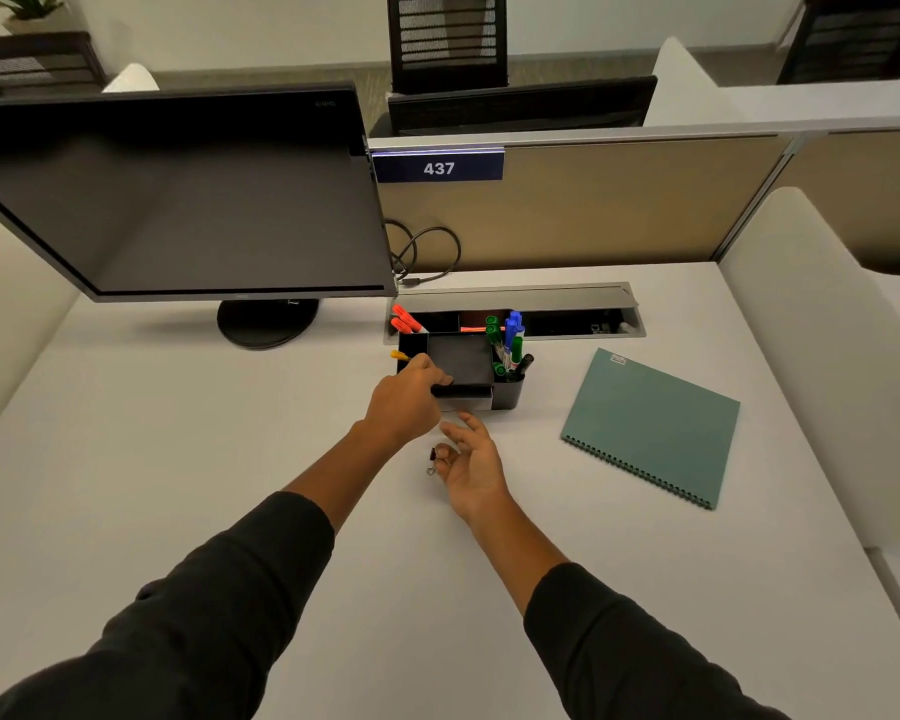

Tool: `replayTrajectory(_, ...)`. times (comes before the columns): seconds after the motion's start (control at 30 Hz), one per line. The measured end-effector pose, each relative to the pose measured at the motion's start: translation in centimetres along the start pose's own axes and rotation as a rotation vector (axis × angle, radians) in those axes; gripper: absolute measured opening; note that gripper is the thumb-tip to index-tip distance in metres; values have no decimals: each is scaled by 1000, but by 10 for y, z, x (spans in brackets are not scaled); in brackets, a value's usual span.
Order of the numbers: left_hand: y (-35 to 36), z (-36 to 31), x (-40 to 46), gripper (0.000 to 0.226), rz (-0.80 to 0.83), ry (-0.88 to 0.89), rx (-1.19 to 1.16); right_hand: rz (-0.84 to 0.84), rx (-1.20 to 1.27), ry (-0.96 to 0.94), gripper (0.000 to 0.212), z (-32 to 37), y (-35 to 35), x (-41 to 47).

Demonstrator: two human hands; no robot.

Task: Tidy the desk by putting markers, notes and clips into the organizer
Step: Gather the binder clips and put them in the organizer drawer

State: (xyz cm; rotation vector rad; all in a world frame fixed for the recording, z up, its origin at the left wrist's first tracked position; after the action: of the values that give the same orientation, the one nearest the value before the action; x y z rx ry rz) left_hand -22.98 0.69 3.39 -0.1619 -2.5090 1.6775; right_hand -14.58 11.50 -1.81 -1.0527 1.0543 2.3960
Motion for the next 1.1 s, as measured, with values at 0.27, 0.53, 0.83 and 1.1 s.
replayTrajectory(0.27,0,-1,-5,49,3,32,9,-14,35,19,36,-8,-12,-8)
replayTrajectory(0.53,0,1,-23,51,-78,69,-49,-27,21,9,37,-6,-19,-11)
replayTrajectory(0.83,9,24,-88,31,-304,135,-139,-116,-288,-215,23,19,-49,-16)
replayTrajectory(1.1,53,46,-110,39,-129,72,-42,-310,-1120,-784,17,37,-71,-12)
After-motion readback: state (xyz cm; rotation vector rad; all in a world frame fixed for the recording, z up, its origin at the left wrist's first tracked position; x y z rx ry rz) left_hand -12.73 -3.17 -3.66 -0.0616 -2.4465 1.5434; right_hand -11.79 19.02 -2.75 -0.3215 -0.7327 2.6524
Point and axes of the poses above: each hand's wrist, its own x-axis towards the middle knuckle, its own y-axis out of the palm, z = x × y, the point moved 3 cm from there along x, towards the middle knuckle, and after that the axes turned 6 degrees about -z, right-handed, at the moved point
